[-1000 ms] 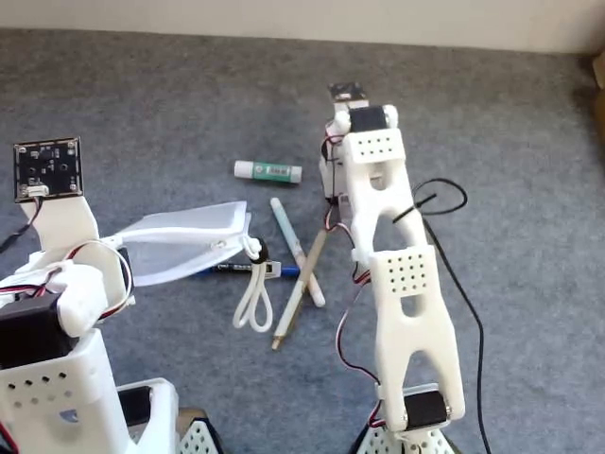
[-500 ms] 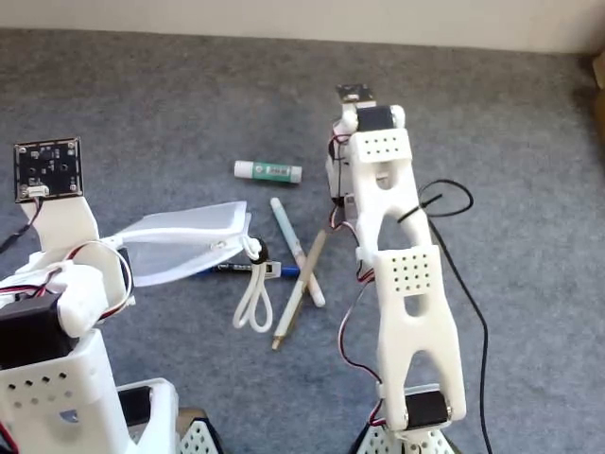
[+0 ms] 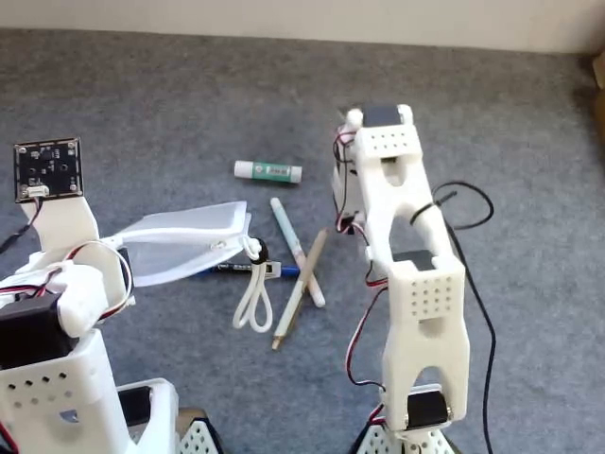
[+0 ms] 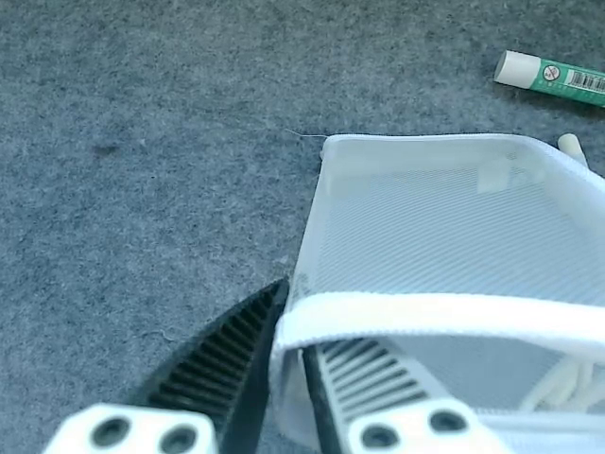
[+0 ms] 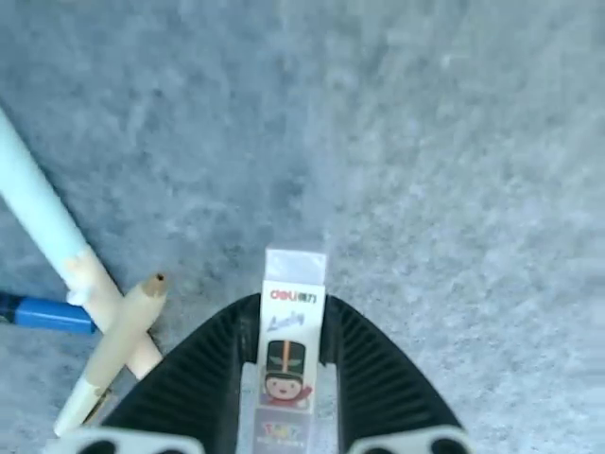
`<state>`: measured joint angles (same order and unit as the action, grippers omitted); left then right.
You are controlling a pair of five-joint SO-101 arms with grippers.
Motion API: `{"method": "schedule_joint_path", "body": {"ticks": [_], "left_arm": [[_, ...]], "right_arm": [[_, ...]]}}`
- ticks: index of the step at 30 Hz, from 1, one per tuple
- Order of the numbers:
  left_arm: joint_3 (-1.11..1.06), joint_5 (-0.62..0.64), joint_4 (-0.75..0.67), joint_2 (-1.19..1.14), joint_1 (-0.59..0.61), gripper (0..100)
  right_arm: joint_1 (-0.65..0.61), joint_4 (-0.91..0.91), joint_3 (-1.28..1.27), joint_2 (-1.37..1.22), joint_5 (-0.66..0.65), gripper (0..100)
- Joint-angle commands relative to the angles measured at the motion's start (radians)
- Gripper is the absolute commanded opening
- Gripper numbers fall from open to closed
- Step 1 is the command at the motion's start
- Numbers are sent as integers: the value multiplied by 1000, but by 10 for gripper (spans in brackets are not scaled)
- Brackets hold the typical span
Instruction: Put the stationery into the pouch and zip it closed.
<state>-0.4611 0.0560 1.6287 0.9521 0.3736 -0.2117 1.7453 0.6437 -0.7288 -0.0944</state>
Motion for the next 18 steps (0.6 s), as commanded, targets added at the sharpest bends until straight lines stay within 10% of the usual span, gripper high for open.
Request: {"method": "schedule_joint_path", "body": {"ticks": [1,18], "left_arm": [[-4,-8,3,-15,18,8],[-4,-8,5,-15,18,8]], "right_arm": [[-10,15,-24,85,-11,4],[-10,-150,-237,85,-11,53]]}}
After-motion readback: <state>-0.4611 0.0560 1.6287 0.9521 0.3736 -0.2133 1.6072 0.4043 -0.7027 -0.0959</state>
